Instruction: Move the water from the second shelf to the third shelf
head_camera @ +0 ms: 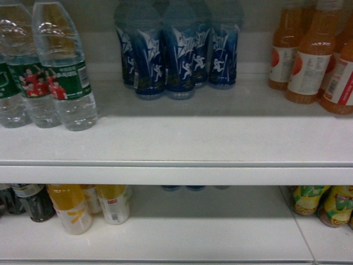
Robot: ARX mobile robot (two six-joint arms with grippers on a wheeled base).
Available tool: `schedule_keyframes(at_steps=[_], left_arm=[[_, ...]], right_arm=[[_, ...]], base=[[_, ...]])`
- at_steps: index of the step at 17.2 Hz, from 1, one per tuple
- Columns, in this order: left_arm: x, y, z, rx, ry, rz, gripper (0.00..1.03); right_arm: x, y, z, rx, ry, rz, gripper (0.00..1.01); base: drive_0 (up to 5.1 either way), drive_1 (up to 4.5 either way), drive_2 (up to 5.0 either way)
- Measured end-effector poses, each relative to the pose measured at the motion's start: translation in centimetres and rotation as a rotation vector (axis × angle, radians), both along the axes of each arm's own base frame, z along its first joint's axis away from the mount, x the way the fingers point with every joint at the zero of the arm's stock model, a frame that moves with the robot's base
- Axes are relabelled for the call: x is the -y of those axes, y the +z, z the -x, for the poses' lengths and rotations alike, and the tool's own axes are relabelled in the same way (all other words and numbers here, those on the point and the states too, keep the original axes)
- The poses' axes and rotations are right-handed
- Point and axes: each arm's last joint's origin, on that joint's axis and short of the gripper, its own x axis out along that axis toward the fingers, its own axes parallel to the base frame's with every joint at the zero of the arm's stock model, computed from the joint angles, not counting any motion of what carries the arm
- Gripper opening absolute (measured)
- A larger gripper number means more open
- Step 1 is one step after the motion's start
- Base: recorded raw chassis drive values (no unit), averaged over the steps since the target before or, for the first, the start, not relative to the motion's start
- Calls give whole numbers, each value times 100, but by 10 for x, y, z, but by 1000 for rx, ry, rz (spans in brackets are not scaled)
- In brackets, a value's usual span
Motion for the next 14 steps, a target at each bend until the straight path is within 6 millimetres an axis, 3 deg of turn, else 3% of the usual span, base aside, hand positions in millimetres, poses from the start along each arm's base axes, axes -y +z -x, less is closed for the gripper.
schedule_keyframes(at_steps=[14], left_arm=[[0,0,0,-1,0,0,98]], right_arm=[[0,-1,0,-6,-4,-1,39]], base=[[-497,249,249]])
